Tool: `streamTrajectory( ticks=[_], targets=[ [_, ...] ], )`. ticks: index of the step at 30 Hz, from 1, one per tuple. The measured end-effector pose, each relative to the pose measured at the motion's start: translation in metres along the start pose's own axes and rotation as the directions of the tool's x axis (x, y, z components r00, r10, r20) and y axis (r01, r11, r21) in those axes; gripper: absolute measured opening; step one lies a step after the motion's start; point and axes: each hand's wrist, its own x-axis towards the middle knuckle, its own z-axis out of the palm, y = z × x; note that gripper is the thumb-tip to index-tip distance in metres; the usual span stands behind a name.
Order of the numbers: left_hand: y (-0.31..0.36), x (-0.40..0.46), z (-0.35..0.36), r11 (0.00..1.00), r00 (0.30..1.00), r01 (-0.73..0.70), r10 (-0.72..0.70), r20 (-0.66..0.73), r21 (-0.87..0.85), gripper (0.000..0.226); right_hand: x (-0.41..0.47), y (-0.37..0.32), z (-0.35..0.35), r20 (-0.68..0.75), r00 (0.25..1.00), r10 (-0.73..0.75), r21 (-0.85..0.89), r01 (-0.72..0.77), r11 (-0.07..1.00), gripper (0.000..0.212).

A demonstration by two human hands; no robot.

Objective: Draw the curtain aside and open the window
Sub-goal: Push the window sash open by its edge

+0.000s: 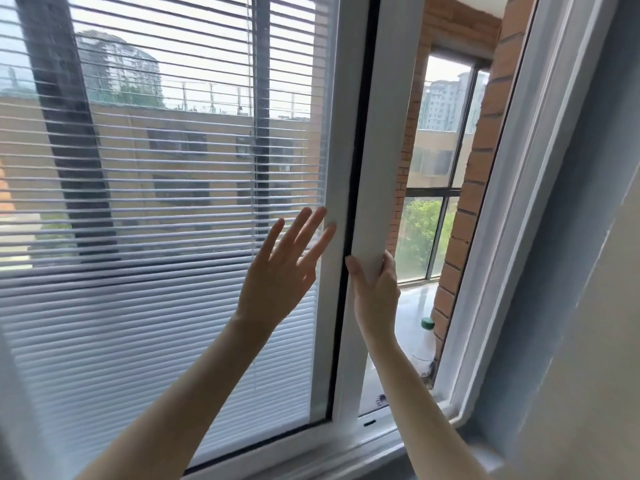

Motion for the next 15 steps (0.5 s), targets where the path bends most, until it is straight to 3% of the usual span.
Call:
streamTrajectory(
  ticks=[15],
  targets=[
    [-0.033,-0.032,-0.008,0.997,0.999,0.047,-0.047,0.001,0.06,0.055,-0.034,-0.018,0.03,-0.031,0.999,-0.043,-0.039,0.041,0.998,0.053]
  ],
)
